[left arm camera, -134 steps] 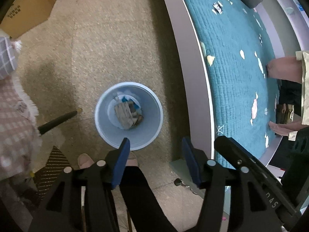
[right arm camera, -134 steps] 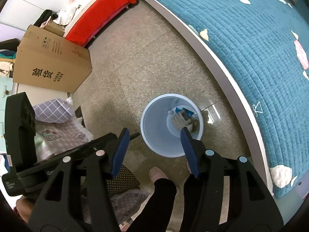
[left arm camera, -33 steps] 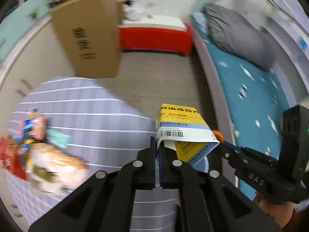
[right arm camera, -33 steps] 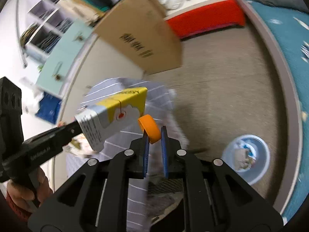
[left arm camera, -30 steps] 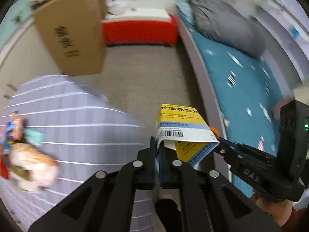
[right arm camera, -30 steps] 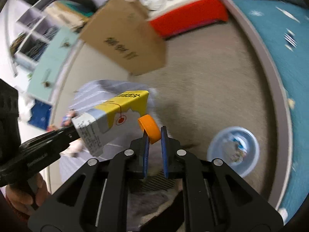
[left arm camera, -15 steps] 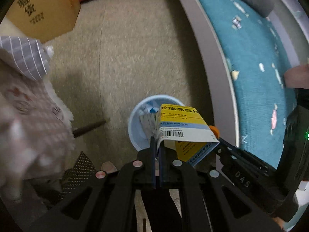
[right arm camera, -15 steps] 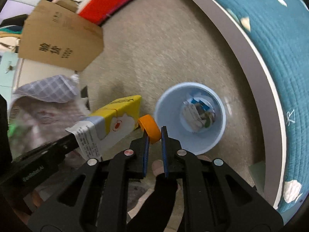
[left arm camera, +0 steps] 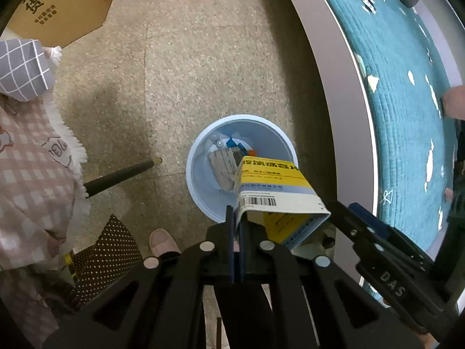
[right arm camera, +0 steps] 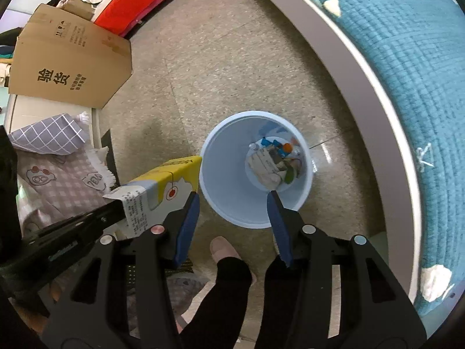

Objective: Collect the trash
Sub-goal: 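Open the right gripper to drop the orange cap into the bucket, then open the left gripper to drop the yellow carton into the bucket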

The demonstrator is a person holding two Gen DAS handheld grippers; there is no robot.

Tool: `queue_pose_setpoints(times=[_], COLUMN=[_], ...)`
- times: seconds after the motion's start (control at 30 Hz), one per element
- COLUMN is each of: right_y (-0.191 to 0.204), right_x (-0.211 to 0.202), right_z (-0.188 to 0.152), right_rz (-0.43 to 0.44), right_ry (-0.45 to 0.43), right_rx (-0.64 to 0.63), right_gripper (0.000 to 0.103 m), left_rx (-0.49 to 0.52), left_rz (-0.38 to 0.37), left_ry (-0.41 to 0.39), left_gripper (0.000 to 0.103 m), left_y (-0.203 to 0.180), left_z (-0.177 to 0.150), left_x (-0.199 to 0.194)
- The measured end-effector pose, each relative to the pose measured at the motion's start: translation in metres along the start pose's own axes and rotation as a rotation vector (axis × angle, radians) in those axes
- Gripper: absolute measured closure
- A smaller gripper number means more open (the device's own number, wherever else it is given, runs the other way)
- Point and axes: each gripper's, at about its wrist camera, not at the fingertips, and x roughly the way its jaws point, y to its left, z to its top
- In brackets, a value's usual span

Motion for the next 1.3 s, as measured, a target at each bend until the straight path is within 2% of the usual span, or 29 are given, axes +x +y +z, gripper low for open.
queue_pose_setpoints(times=[0.37, 0.47, 0.53, 0.57, 0.6, 0.93, 1.17, 1.3], right_y=[-0.012, -0.017, -0.018, -0.018, -0.018, 0.015, 0.06, 0.107], right_x=[-0.028, -0.037, -0.041, -0.042, -0.044, -0.056, -0.097, -0.132], right_z=[-0.001, 0.002, 0.003, 0.003, 0.003, -0.006, 0.001, 0.006], right_rz=[-0.02, -0.012, -0.014, -0.013, -0.013, 0.01, 0.063, 0.097], right_ry=[-0.082, -0.102, -0.109, -0.11, -0.108, -0.078, -0.101, -0.147], right_rx=[0.031, 0.056, 0.065, 0.068, 0.069, 0.003, -0.081, -0.184], right_gripper=[0.055, 0.054, 0.054, 0.054, 0.054, 0.054, 0.054, 0.054], left_rx=[0.039, 0.034, 0.014, 0.002, -0.008, -0.02, -0.051, -0.035], left_rz=[-0.023, -0.066, -0.089, -0.081, -0.069, -0.06, -0.094, -0.06], left_ry=[0.017, 0.02, 0.033, 0.034, 0.024, -0.034, -0.162, -0.288], left_gripper=[0.1, 0.097, 0.084, 0.061, 0.048, 0.048, 0.048, 0.044], left_y=[-0.025, -0.03, -0.03, -0.029, -0.028, -0.021, -0.002, 0.02], left_z=[0.004, 0.008, 0.009, 0.01, 0.009, 0.006, 0.004, -0.003], left_x=[0.003, 0.0, 0.0, -0.001, -0.003, -0.04, -0.12, -0.184])
